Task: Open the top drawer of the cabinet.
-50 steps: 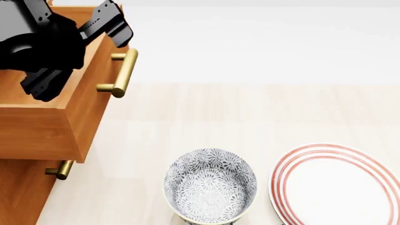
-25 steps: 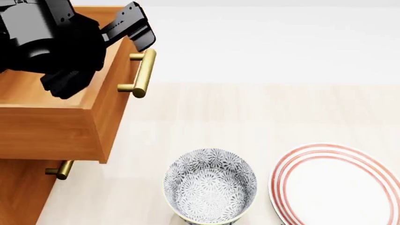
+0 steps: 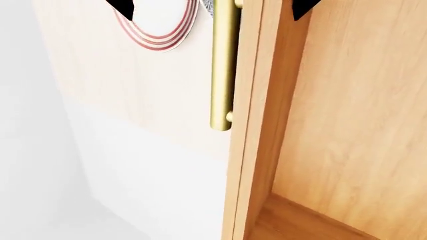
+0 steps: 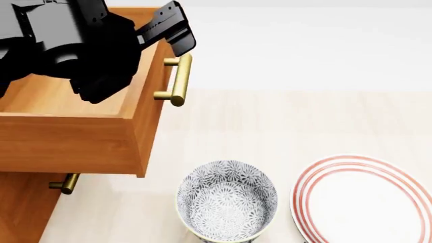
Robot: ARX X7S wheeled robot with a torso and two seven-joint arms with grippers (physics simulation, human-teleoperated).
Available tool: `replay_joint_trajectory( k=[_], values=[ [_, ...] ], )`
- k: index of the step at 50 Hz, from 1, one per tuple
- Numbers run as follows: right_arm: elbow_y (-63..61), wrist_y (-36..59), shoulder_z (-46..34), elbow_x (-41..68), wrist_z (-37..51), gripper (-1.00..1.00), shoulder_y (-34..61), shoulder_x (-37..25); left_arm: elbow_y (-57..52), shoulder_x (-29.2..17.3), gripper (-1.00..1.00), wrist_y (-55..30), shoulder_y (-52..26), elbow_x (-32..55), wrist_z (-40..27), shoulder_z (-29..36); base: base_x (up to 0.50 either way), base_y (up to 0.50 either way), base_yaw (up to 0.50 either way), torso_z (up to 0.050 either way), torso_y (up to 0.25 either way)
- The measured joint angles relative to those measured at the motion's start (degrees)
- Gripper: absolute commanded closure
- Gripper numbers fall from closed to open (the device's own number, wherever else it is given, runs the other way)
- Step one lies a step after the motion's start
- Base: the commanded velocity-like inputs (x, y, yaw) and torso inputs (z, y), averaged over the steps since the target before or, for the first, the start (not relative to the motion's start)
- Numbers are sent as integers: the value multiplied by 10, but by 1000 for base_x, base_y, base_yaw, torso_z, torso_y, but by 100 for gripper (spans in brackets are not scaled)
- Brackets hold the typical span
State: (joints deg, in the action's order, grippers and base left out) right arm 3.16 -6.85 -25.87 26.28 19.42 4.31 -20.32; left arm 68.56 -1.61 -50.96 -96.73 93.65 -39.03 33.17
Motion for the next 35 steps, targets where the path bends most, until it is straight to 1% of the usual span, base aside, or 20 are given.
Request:
replay_joint_trajectory(
  k=[12, 19, 23, 28, 35],
  values=[
    [3, -3, -2, 0, -3, -100, 0, -2, -5, -4, -100, 52, -18, 177, 21, 219, 0, 0, 0, 0, 0],
    [3, -3, -4, 1, -4, -100, 0, -3, -19, -7, -100, 77, -27, 250, 29, 321, 0, 0, 0, 0, 0],
    [5, -4, -5, 1, -5, -100, 0, -3, -33, -10, -100, 89, -30, 278, 29, 361, 0, 0, 0, 0, 0],
    [5, -3, -6, 1, -6, -100, 0, -3, -64, -20, -100, 109, -29, 299, 26, 396, 0, 0, 0, 0, 0],
    [7, -3, -8, 2, -7, -100, 1, -3, -164, -55, -100, 162, -29, 298, 2, 412, 0, 0, 0, 0, 0]
  ],
)
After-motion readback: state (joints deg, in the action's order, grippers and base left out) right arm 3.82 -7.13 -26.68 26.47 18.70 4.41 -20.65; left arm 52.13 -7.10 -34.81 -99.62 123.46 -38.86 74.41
